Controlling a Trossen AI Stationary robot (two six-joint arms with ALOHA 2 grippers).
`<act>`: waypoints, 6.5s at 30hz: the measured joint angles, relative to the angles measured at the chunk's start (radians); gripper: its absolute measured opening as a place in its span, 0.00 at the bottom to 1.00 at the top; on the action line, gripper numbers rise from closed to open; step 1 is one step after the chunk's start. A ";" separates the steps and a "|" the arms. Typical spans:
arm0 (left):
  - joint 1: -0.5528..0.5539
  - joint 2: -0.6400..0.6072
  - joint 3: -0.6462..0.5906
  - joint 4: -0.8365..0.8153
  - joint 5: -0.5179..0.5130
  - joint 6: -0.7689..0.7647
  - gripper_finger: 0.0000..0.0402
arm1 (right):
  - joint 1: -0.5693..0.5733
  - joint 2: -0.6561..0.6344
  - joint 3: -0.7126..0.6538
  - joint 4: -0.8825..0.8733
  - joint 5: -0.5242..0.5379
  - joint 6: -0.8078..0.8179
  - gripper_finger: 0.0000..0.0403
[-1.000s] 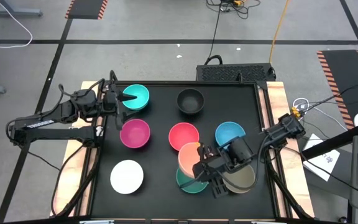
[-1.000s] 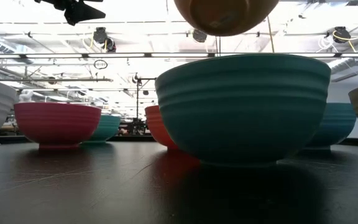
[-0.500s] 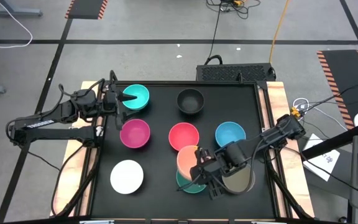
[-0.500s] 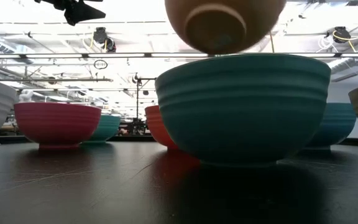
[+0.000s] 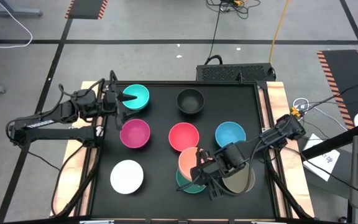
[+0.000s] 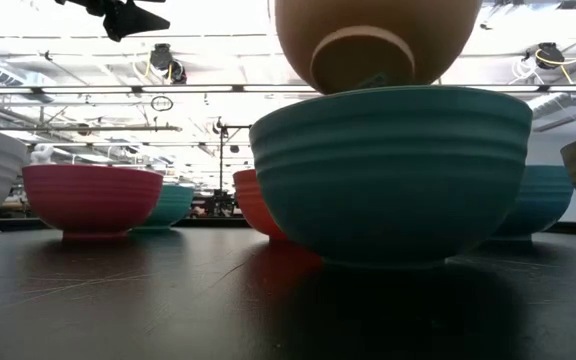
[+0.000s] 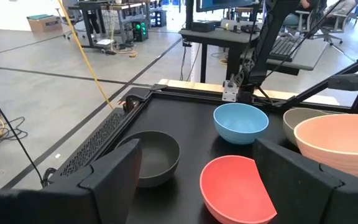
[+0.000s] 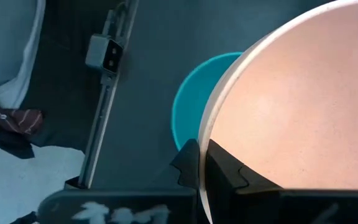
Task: Nest bowls inside each other
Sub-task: Stack the light orange bowl on top of the green bowl, then stack the light blue bowl on top of the light orange bowl
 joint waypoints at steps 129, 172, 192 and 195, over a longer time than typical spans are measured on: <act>-0.423 0.001 0.000 -0.009 -0.239 -0.066 0.78 | 0.050 0.294 0.106 0.065 0.055 0.207 0.27; -0.472 0.030 0.000 0.050 -0.292 -0.015 0.78 | -0.113 -0.090 0.106 0.056 0.319 -0.085 0.53; -0.472 -0.015 0.000 0.079 -0.299 0.040 0.78 | -0.317 -0.609 -0.390 0.343 0.465 -0.298 0.53; -0.472 -0.018 0.000 0.077 -0.303 0.040 0.78 | -0.357 -0.690 -0.479 0.425 0.382 -0.316 0.53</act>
